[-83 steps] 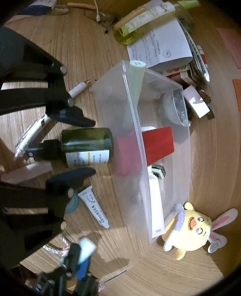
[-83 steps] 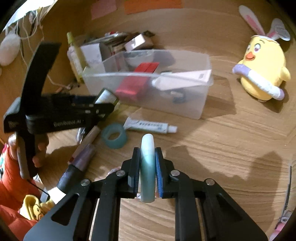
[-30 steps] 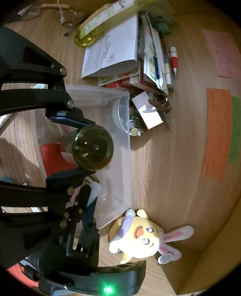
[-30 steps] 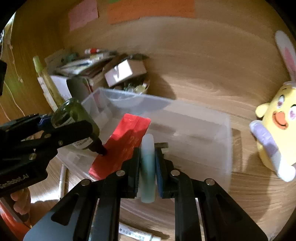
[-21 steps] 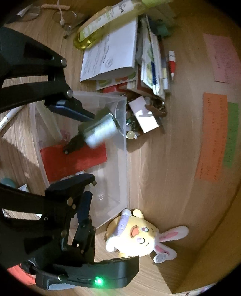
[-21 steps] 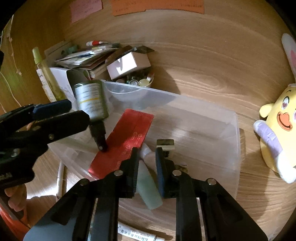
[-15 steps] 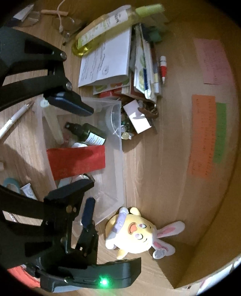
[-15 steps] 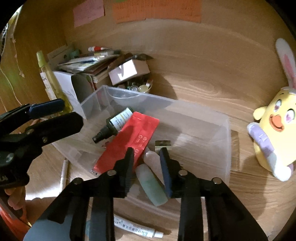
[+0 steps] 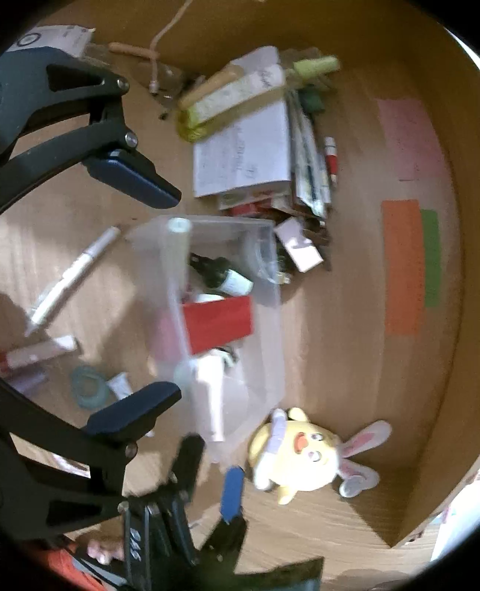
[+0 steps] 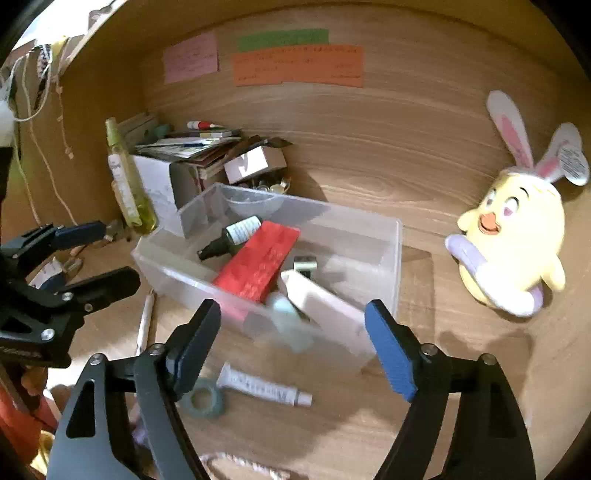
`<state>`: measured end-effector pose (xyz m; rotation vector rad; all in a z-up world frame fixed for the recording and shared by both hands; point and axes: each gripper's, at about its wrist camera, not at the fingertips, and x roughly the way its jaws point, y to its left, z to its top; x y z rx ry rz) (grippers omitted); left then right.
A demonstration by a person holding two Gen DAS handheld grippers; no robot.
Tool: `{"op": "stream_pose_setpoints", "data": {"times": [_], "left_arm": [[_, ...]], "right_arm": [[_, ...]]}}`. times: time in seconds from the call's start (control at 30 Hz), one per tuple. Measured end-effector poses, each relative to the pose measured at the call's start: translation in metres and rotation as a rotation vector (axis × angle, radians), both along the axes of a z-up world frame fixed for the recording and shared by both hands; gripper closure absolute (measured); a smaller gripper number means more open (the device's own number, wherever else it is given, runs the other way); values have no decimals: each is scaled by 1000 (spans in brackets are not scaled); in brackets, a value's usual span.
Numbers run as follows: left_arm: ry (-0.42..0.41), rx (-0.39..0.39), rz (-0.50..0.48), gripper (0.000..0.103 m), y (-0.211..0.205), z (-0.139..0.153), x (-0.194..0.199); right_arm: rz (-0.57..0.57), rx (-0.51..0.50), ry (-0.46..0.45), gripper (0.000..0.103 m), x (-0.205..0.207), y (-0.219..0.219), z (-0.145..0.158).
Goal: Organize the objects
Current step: 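Grasp the white pen with the left tool while the right tool grasps the braided bracelet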
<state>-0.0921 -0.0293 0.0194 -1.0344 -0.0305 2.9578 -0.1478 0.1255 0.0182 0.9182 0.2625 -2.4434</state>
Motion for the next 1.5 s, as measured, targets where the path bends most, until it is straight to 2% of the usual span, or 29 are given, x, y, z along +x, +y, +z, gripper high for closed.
{"op": "stream_pose_setpoints", "data": {"times": [0.13,0.47,0.57,0.7,0.77,1.0,1.03,1.17,1.2,1.27,1.33,1.5], "left_arm": [[-63,-6,17,6,-4,-21,8],[-210,-51,68,7,-15,-75,5],[-243,-55,65,23,-16,-82,3],[-274,-18,61,31,-22,-89,2],[-287,5,53,40,-26,-93,3],[-281,-5,33,69,-35,-91,20],[-281,-4,32,73,-37,-91,22],[-271,-12,38,90,-43,-91,31],[-266,-8,37,90,-43,-91,34],[-250,9,26,90,-41,-91,41],[-234,-3,19,90,-35,-91,50],[-210,5,7,90,-21,-89,67]], "right_arm": [[-1,-8,-10,19,17,10,-6],[9,5,-97,19,54,26,-44],[16,-1,-139,19,62,28,-57],[27,12,-177,19,70,25,-71],[34,30,-182,19,74,21,-77],[31,86,-167,19,81,9,-91],[25,87,-154,22,82,10,-92],[3,85,-122,53,84,12,-91],[-3,84,-117,58,83,13,-90],[-19,77,-116,79,81,16,-89],[-33,63,-124,88,77,19,-87],[-56,4,-149,90,70,29,-82]]}}
